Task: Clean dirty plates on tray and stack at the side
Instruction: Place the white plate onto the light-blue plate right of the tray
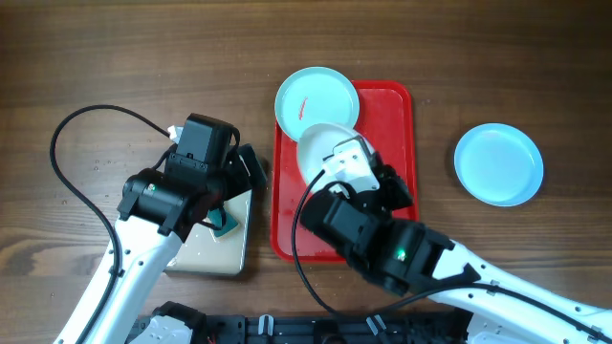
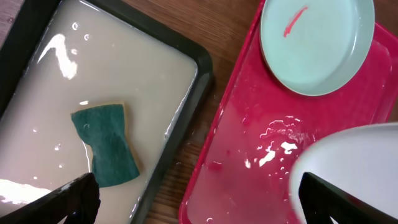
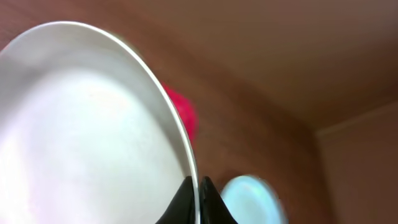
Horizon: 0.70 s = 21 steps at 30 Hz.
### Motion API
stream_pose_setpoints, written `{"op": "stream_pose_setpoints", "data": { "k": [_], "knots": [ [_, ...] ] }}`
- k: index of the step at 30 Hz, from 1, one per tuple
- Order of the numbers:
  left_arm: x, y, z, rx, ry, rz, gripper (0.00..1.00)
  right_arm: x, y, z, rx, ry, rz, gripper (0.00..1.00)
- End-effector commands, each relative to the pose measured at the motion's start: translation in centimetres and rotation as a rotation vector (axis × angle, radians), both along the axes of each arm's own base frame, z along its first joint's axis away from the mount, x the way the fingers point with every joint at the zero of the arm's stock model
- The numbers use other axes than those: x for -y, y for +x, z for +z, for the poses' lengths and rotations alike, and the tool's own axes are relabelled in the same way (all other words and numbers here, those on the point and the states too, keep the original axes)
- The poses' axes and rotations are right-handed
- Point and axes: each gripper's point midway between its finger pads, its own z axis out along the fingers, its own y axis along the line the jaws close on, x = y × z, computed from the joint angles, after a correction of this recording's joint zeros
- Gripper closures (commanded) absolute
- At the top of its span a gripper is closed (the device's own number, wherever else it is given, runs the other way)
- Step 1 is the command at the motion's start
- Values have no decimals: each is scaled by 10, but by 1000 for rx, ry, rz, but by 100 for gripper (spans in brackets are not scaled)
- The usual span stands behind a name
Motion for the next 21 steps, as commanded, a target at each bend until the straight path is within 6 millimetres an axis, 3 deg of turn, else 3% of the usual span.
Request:
{"op": "stream_pose_setpoints", "data": {
  "k": [1, 4, 7, 8, 10, 12, 15, 17, 21],
  "knots": [
    [1, 2, 6, 12, -15, 1, 0, -11, 0, -35, -241, 347, -66, 96],
    [1, 2, 6, 12, -15, 1, 0, 8, 16, -53, -418, 518, -113, 96],
    [1, 2, 6, 12, -15, 1, 0, 80, 45, -59, -433, 602, -294, 96],
    [1, 2, 6, 12, -15, 1, 0, 122, 56, -60, -433, 688, -382, 96],
    [1, 2, 6, 12, -15, 1, 0, 180, 64, -60, -411, 845, -501, 96],
    [1, 2, 6, 12, -15, 1, 0, 275, 55, -71, -327, 1066, -762, 96],
    [1, 2, 6, 12, -15, 1, 0, 337, 30, -95, -286, 1099, -999, 96],
    [1, 2, 6, 12, -15, 1, 0, 359, 12, -120, -328, 1088, -1134, 96],
    [1, 2, 6, 12, -15, 1, 0, 353, 0, -155, -471, 1086, -1206, 96]
  ]
}}
